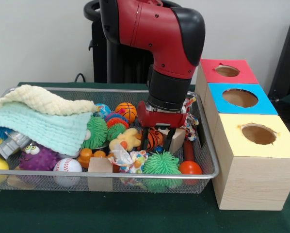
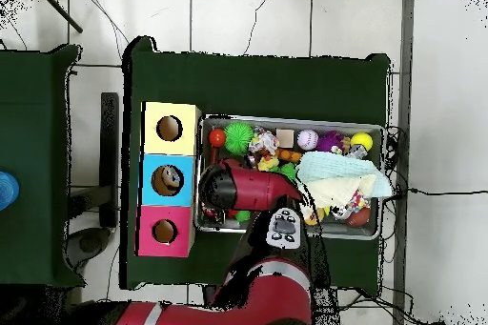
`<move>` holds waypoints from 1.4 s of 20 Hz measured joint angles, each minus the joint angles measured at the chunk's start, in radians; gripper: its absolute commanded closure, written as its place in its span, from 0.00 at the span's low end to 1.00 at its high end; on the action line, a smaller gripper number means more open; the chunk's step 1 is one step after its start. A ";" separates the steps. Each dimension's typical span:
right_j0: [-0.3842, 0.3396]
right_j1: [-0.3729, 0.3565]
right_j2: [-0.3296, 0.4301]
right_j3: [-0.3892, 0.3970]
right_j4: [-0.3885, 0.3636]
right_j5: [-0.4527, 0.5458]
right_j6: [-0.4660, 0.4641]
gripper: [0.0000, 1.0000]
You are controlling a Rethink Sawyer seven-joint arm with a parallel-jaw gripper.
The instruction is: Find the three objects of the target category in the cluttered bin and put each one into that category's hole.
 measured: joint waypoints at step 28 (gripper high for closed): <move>-0.232 0.001 0.245 -0.040 -0.140 0.100 0.000 0.00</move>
